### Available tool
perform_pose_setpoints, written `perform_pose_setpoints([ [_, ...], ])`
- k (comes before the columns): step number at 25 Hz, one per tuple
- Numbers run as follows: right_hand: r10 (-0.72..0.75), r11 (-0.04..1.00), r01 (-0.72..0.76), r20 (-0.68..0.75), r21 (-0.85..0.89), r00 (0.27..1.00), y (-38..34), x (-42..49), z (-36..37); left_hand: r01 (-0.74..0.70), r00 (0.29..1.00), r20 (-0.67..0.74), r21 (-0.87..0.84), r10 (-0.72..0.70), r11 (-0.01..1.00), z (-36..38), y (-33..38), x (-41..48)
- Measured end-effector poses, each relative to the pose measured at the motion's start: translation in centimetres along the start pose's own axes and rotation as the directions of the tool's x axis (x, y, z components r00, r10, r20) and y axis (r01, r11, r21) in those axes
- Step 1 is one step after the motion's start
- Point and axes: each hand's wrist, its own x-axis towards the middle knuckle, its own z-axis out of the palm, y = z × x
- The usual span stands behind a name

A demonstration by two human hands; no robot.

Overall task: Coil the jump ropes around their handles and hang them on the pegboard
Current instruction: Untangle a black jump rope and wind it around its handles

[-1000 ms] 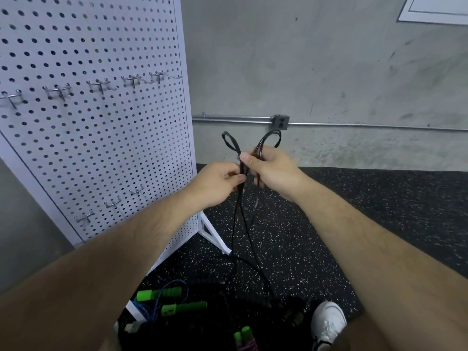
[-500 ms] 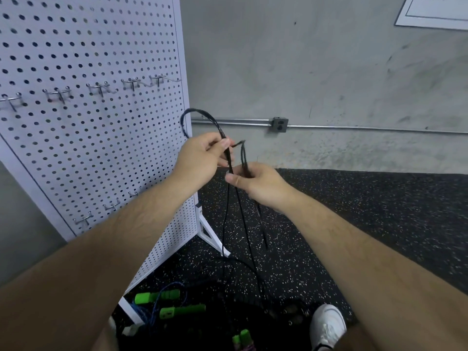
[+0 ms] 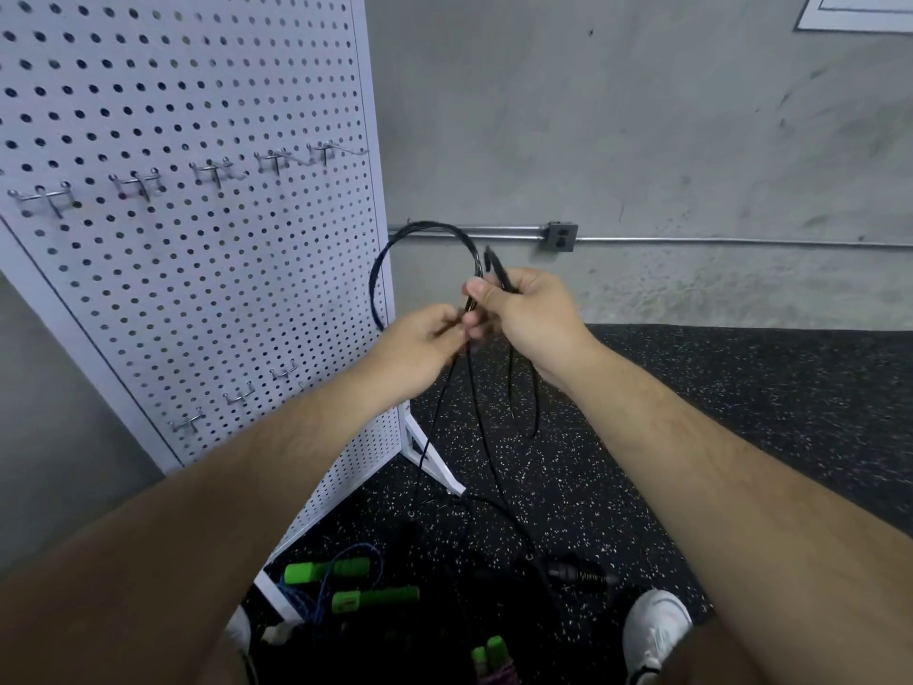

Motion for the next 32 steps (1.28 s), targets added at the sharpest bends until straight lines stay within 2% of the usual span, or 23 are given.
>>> perform_pose_setpoints([
  [1, 0.004, 0.999, -0.004, -0.015, 0.032, 1.000, -0.2, 0.1, 0.2, 0.009, 0.998, 0.058, 0.035, -0.011, 0.999, 0.3, -0.2, -0.1],
  [3, -0.017, 0.997, 0.020, -0.040, 0.075, 0.999, -0.5, 0.3, 0.3, 0.029, 0.997, 0.067, -0.006, -0.029, 1.000, 0.8, -0.4, 0.1],
  [5, -0.039, 0.992, 0.045, -0.046, 0.117, 0.998, -0.7, 0.3, 0.1, 0.035, 0.999, -0.001, -0.124, -0.035, 0.992, 0.7, -0.1, 0.1],
  [7, -0.041, 0.991, 0.045, -0.034, 0.124, 0.999, -0.7, -0.1, -0.3, -0.008, 0.995, -0.100, -0.101, -0.002, 0.995, -0.3, 0.5, 0.4],
  [10, 0.012, 1.000, -0.012, 0.064, 0.005, 0.998, 0.2, -1.1, -0.8, -0.074, 0.966, -0.255, -0.116, 0.042, 0.991, -2.1, 0.9, 1.2],
  [13, 0.095, 0.989, -0.073, 0.168, -0.128, 0.981, 1.9, -1.8, 0.4, -0.089, 0.956, -0.291, -0.182, 0.033, 0.979, -2.8, 1.4, 1.8],
  [19, 0.058, 0.985, -0.049, 0.051, -0.167, 0.997, 2.5, -0.9, 2.3, -0.084, 0.964, -0.267, -0.280, 0.006, 0.956, -2.9, 1.3, 1.8],
  [21, 0.020, 0.993, -0.015, 0.042, -0.115, 0.999, 1.5, -0.5, 2.3, -0.095, 0.952, -0.302, -0.126, 0.053, 0.987, -3.0, 1.1, 1.1],
  [23, -0.001, 1.000, 0.001, 0.030, -0.025, 1.000, 0.4, -0.2, 2.4, -0.139, 0.895, -0.414, 0.090, 0.164, 0.986, -2.9, 1.0, -0.1],
  [24, 0.001, 1.000, -0.001, 0.023, 0.020, 1.000, -0.1, -0.1, 2.4, -0.143, 0.883, -0.434, 0.114, 0.179, 0.983, -2.7, 0.9, -0.6],
  [25, 0.004, 0.999, -0.005, 0.012, 0.053, 1.000, -0.4, 0.0, 2.5, -0.113, 0.904, -0.401, 0.102, 0.145, 0.988, -2.5, 0.5, -1.0],
  [27, 0.021, 0.995, -0.019, -0.018, 0.100, 1.000, -1.0, 0.1, 2.6, -0.002, 0.987, -0.162, 0.065, 0.012, 0.998, -1.7, -0.3, -1.5],
  [28, 0.030, 0.993, -0.026, -0.037, 0.117, 0.999, -1.2, 0.2, 2.6, 0.037, 0.999, -0.023, 0.039, -0.036, 0.999, -1.2, -0.9, -1.5],
  [29, 0.033, 0.992, -0.026, -0.053, 0.126, 0.998, -1.3, 0.2, 2.6, 0.049, 0.997, 0.058, 0.009, -0.050, 0.999, -0.7, -1.5, -1.6],
  [30, 0.034, 0.991, -0.026, -0.064, 0.131, 0.997, -1.3, 0.2, 2.6, 0.051, 0.996, 0.072, -0.025, -0.049, 0.998, -0.4, -1.8, -1.6],
  [32, 0.047, 0.991, -0.035, -0.091, 0.127, 0.995, -1.2, 0.2, 2.3, 0.051, 0.999, 0.012, -0.068, -0.050, 0.996, -0.3, -1.7, -1.5],
])
